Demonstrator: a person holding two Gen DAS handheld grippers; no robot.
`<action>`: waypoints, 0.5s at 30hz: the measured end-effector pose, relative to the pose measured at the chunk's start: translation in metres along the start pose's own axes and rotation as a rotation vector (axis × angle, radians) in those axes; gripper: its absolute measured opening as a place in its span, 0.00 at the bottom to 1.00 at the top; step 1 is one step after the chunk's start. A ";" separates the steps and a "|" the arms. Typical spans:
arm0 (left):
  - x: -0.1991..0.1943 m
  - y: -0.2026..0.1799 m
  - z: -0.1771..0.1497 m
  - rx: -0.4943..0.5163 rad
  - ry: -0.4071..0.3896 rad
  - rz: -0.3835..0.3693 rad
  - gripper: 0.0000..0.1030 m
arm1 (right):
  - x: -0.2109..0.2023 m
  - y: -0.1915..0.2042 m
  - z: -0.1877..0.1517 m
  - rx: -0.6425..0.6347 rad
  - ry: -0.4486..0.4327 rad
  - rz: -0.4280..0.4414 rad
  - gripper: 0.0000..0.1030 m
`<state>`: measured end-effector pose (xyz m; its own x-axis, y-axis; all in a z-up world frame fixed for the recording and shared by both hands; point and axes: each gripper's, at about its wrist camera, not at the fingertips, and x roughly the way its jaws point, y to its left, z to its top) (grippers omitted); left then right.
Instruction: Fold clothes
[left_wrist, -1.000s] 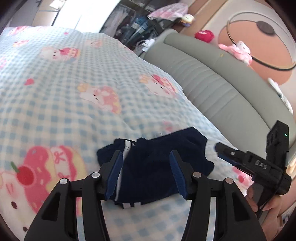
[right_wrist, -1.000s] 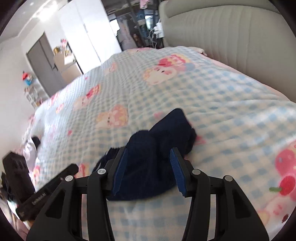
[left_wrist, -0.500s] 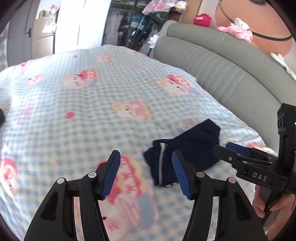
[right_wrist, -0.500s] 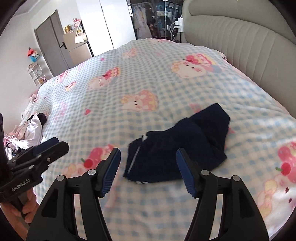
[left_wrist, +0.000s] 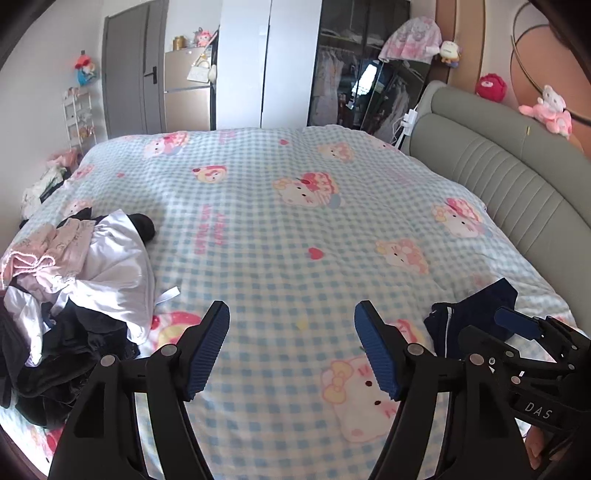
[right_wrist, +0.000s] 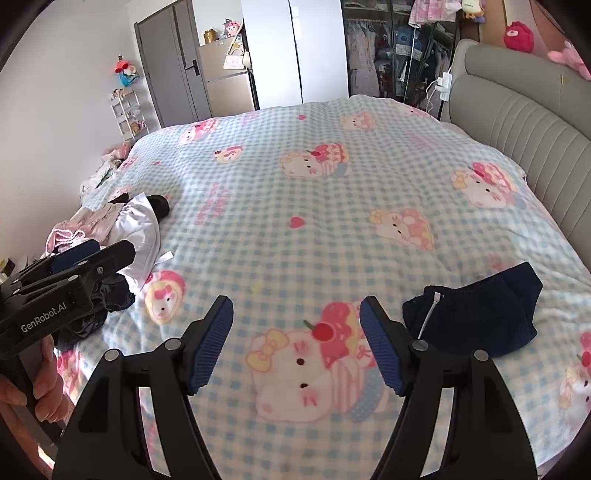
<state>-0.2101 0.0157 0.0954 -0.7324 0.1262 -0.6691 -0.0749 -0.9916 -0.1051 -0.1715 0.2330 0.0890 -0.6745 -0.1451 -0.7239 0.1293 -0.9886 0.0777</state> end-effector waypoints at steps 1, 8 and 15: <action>-0.002 0.005 -0.002 -0.006 0.000 0.003 0.71 | -0.001 0.007 0.000 -0.005 0.000 -0.001 0.71; -0.016 0.033 -0.014 -0.032 -0.001 0.044 0.78 | -0.009 0.037 -0.008 -0.010 0.007 -0.055 0.79; -0.094 0.053 -0.083 -0.003 -0.038 0.146 0.84 | -0.074 0.051 -0.085 0.028 -0.029 0.021 0.88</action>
<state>-0.0886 -0.0463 0.0915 -0.7603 -0.0203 -0.6493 0.0361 -0.9993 -0.0111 -0.0530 0.1971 0.0879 -0.6923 -0.1667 -0.7021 0.1235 -0.9860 0.1123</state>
